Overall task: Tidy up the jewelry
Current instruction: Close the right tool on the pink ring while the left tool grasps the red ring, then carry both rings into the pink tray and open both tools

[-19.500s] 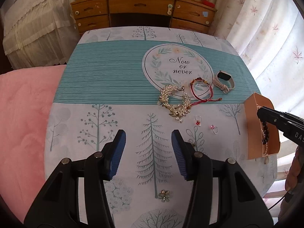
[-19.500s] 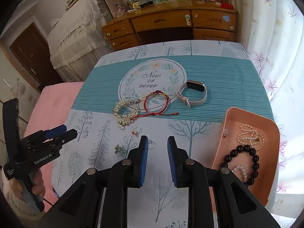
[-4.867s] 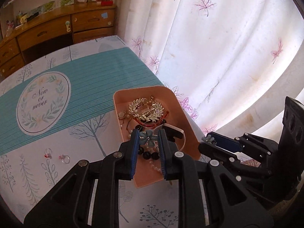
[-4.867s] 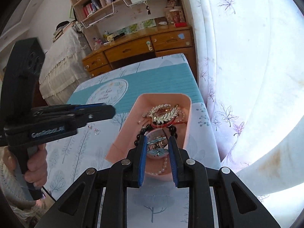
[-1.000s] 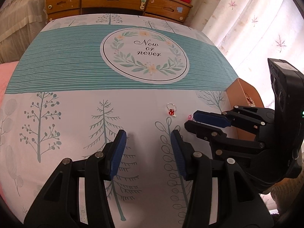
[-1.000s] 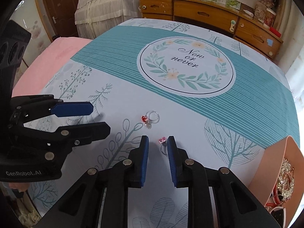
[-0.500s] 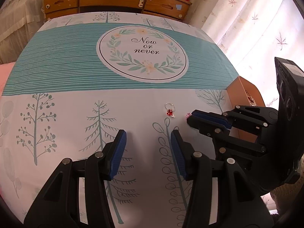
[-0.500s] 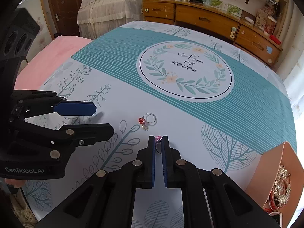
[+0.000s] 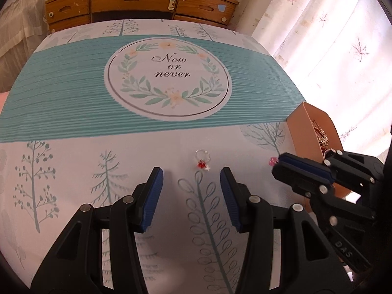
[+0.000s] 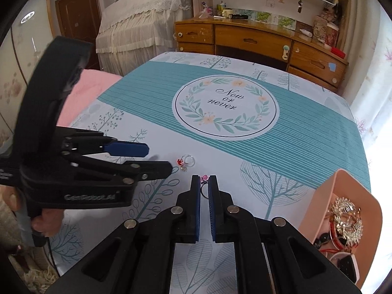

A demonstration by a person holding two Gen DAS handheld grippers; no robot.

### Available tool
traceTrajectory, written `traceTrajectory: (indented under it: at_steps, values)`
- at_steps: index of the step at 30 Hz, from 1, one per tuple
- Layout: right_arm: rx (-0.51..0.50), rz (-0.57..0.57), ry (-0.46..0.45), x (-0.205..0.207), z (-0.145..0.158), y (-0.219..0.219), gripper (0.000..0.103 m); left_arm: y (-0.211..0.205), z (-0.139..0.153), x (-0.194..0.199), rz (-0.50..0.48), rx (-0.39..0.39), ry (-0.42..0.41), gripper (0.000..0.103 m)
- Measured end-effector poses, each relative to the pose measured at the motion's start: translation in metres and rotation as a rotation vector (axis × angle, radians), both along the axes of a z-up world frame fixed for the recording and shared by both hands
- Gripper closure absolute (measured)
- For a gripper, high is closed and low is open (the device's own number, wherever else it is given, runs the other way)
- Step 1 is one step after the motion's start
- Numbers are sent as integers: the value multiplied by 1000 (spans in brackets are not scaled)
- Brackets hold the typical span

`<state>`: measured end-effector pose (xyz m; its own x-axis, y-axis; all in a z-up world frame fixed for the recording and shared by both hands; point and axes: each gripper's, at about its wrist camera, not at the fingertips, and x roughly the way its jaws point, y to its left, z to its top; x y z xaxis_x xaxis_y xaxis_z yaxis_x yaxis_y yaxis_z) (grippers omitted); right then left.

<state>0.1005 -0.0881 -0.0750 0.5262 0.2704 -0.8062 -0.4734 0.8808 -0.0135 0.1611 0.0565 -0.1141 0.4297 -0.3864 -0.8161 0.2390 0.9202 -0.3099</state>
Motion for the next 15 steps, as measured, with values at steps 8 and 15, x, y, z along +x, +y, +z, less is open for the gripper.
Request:
traceTrajectory:
  at_steps: [8,15]
  values:
    - [47,-65,-21,-13,14,-26,97,-28,-9,5,-46,92,-26,89]
    - [85,-113,-30,-22,22,-48,97,-30,-10,4,-37,116,-38,98]
